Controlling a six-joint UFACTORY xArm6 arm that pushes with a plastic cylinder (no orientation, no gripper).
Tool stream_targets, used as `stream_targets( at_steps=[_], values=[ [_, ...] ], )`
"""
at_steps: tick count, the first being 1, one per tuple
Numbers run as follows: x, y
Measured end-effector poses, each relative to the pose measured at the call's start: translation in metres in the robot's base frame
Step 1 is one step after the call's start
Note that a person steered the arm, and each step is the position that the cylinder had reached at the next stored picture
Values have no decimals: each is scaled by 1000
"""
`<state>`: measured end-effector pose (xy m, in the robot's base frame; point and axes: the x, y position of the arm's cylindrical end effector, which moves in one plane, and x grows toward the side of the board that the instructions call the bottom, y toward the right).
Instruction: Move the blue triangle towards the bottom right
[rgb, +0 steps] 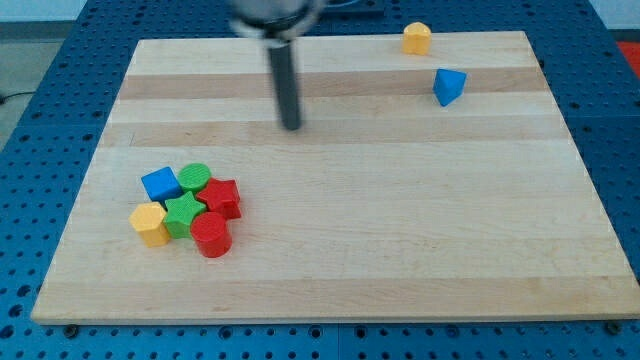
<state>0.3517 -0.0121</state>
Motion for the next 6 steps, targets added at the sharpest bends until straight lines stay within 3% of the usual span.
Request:
stream_targets(
  at_steps=[1, 2, 4, 6],
  values=[
    [-51, 95],
    [-68, 170],
    [25, 168],
    [90, 173]
  ],
)
